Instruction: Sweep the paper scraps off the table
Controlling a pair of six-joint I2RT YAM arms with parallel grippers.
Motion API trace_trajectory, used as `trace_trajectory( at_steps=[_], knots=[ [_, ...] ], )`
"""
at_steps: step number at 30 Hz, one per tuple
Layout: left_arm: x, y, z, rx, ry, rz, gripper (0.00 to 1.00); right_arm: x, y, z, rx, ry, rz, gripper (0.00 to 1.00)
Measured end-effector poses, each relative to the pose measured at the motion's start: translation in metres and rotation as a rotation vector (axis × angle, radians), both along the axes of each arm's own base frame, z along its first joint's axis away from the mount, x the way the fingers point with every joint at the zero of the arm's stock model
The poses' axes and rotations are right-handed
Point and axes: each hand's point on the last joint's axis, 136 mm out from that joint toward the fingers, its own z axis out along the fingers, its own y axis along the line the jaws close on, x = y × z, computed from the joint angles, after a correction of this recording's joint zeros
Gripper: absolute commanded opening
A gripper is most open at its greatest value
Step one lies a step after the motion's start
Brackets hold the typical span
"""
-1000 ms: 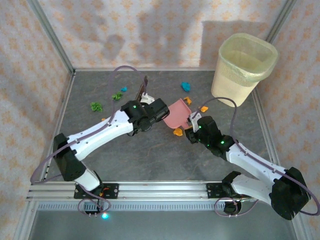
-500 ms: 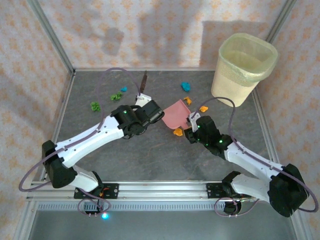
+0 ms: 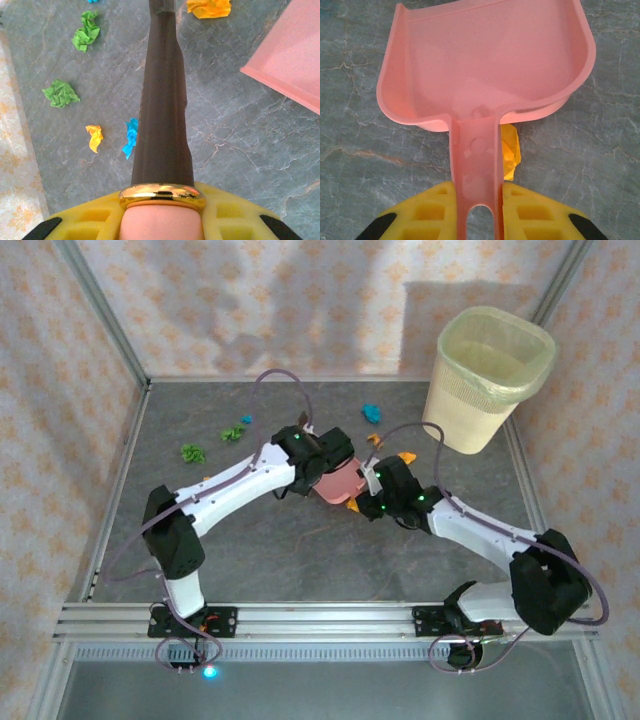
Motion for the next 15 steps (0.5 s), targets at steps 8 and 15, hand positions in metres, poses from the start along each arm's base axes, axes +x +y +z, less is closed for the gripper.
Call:
trace_trajectory(
  at_steps=[8, 15],
  knots=[
    [-0.001, -0.008, -0.014, -0.02, 0.092, -0.014, 0.0, 0.005, 0.005, -0.007, -0.047, 0.06, 0.017, 0.0],
    [-0.009, -0.018, -0.02, -0.079, 0.146, -0.026, 0.0, 0.007, 0.007, -0.017, -0.076, 0.092, 0.026, 0.0]
  ],
)
